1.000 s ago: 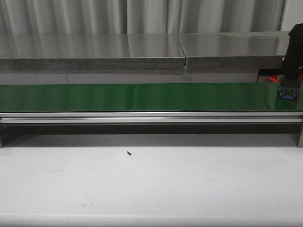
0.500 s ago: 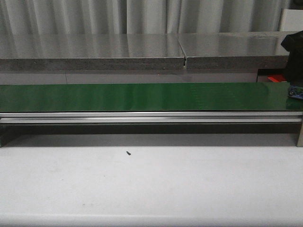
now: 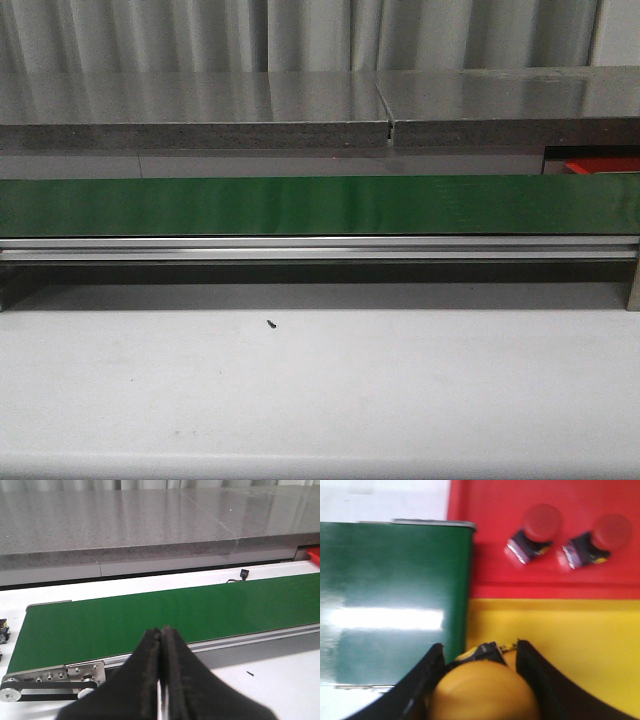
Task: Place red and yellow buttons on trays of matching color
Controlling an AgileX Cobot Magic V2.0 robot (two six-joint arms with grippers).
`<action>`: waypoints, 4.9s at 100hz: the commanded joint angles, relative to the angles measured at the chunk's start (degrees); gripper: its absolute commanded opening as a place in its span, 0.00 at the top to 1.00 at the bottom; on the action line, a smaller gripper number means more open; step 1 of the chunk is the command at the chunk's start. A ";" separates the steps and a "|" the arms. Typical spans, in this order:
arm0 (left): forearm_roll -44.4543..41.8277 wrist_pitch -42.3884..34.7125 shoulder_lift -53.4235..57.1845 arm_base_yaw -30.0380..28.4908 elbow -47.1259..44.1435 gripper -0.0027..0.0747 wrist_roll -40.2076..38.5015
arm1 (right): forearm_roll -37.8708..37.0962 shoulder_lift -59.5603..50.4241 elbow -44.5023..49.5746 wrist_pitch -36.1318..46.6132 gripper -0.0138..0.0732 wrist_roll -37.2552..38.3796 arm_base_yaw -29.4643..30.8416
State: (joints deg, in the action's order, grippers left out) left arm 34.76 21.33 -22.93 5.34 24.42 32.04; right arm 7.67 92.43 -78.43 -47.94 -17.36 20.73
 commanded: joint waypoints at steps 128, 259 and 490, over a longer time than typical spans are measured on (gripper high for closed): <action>1.43 -3.90 -0.35 0.44 1.47 0.99 -0.11 | 4.72 17.17 -1.78 11.96 0.39 1.18 13.80; 1.43 -3.90 -0.35 0.44 1.47 0.99 -0.11 | 8.11 -32.28 30.15 29.35 0.26 -5.26 -19.63; -1.63 2.00 -39.73 -16.64 35.23 0.11 -11.17 | 8.48 -57.67 45.70 27.24 0.92 -5.26 -19.92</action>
State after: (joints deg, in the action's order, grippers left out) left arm 31.43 23.78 -58.22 -6.96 53.61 21.77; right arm 15.54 34.81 -31.22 -24.56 -22.19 0.84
